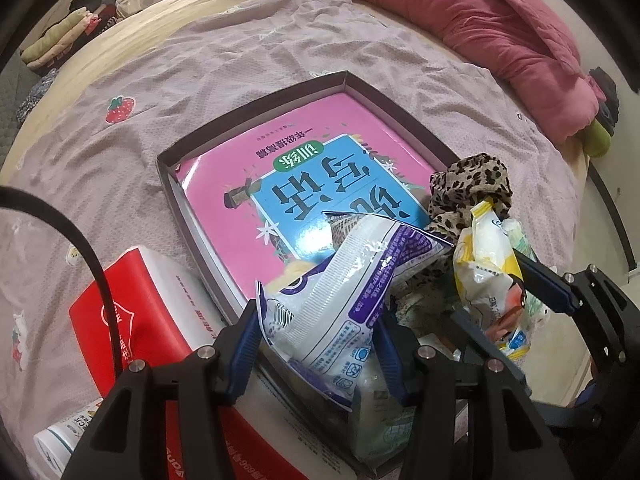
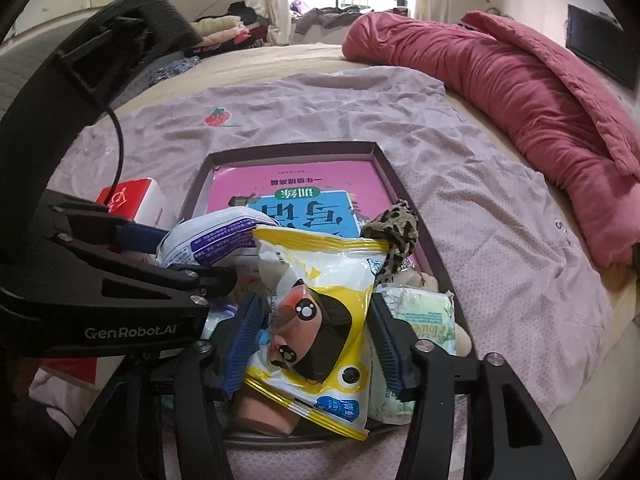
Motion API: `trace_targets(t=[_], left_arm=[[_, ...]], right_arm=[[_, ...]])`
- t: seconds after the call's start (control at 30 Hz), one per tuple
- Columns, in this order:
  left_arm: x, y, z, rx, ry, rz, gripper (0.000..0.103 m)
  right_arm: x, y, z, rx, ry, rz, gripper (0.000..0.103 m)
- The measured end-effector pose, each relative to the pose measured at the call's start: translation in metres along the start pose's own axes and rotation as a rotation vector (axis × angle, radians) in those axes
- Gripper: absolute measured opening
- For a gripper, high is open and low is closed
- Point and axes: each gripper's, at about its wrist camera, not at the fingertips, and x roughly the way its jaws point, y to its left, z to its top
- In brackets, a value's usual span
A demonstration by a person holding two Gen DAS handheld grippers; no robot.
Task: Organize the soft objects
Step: 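Lower and open both tools to release the wipes pack and snack bag on the tray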
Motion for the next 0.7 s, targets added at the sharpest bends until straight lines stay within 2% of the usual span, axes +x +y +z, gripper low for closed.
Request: trace_targets(t=[0.17, 0.53, 0.7], left_arm=[[0.0, 0.0, 0.001, -0.002, 0.006, -0.01, 0.054], [-0.001, 0.003, 0.001, -0.03, 0.002, -0.055, 0.059], [-0.008, 0.0, -0.001, -0.017, -0.014, -0.056, 0.069]], right_arm=[[-0.004, 0.002, -0.001, -0.031, -0.007, -0.032, 0.07], [-0.027, -0.006, -0.006, -0.027, -0.052, -0.06, 0.072], [-0.03, -0.015, -0.006, 0.025, -0.044, -0.05, 0.072]])
